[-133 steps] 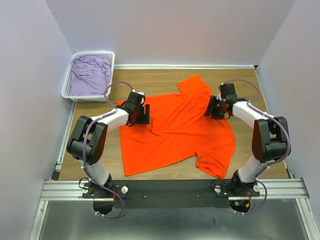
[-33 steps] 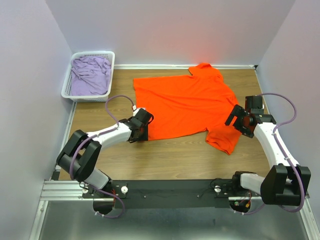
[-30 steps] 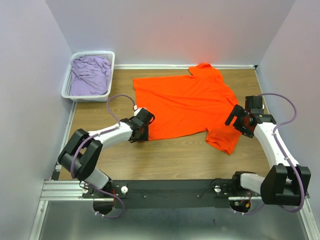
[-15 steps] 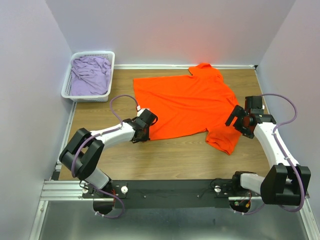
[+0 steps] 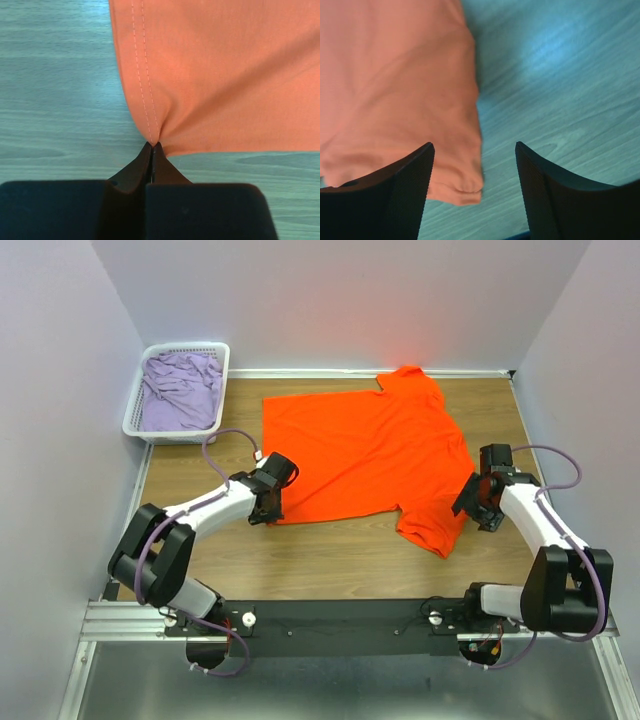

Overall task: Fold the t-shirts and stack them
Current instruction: Flatten the tshirt out

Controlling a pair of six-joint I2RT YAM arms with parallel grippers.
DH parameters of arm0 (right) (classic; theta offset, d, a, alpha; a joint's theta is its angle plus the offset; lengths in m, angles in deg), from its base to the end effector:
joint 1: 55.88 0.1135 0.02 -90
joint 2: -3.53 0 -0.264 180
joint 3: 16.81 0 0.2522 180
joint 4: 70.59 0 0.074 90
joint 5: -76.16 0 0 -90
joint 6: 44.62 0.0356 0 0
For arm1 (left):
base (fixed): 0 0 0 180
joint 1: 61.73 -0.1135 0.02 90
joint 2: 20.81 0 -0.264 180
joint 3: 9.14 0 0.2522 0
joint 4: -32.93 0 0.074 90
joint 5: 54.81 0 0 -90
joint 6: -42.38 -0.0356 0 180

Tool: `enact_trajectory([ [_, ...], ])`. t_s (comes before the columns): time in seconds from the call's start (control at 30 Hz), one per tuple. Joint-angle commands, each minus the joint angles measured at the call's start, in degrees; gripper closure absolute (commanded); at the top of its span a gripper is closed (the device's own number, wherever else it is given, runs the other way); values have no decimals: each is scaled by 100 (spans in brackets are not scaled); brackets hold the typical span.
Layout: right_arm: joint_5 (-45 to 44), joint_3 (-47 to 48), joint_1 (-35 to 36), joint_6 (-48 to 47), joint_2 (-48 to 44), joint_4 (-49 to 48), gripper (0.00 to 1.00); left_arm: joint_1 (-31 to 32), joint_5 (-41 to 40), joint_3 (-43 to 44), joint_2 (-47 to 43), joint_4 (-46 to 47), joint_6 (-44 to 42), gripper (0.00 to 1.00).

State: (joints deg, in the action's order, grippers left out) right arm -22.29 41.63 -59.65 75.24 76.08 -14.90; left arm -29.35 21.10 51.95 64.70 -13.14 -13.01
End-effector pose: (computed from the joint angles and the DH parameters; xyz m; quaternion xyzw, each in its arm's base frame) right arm 0.2223 -0.0199 0.2014 0.2964 0.9361 -0.0312 0.1867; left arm 0.2286 -0.1347 0.1701 -0.0398 0.9775 0.0080 0.2069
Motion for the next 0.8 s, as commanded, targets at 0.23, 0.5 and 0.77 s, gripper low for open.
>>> enact_trajectory([
  [0.23, 624, -276, -27, 379, 110, 157, 46, -48, 170, -49, -369, -108, -104, 100],
  [0.5, 774, -443, 8, 704, -294, 544, 46, -48, 284, 22, -474, -64, -139, 100],
  [0.77, 810, -777, 113, 889, -242, 509, 46, -48, 363, 4, -483, 6, -253, 100],
])
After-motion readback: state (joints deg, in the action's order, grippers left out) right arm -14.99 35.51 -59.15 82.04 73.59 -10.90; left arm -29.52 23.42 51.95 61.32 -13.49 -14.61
